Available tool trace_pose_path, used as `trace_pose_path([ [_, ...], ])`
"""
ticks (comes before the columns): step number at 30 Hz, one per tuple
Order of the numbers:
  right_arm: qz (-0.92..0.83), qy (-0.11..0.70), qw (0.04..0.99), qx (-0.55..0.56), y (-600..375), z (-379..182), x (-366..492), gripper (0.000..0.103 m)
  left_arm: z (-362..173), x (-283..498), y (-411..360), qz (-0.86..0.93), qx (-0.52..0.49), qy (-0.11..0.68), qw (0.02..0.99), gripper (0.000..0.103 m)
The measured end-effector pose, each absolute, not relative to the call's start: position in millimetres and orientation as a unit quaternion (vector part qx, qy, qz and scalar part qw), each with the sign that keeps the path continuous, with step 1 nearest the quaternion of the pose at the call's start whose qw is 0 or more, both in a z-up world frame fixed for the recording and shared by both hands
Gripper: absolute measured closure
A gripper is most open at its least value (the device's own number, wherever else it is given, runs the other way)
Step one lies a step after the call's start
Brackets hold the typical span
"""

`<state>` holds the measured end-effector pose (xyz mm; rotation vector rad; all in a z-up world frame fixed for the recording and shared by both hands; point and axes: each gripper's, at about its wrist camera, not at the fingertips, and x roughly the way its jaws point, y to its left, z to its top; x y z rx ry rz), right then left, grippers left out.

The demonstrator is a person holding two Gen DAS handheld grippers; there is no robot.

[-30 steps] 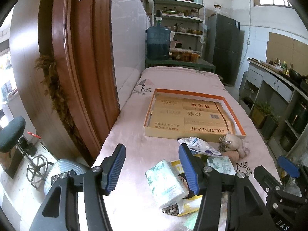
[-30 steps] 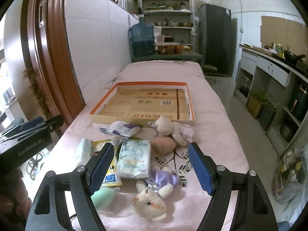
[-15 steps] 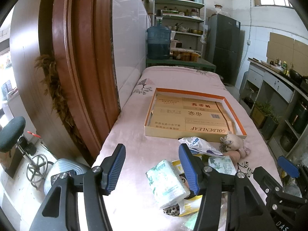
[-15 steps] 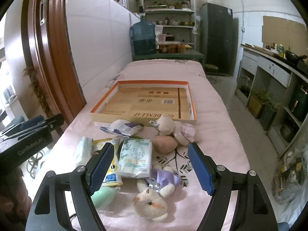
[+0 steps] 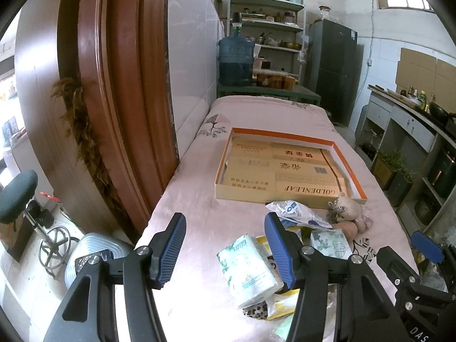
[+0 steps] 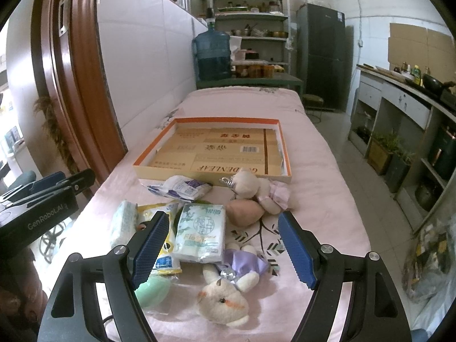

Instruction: Organize soft objects

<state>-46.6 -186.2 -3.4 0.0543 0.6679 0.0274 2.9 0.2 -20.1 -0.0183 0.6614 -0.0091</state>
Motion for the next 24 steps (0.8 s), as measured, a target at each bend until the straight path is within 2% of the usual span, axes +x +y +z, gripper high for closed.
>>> trace_pose_path([
  [24,0.003,0.332,0.943,0.033,-197,-10,-49,0.023,-27,3,11,-0.001,-0.027,0.328,0.944,0.045],
])
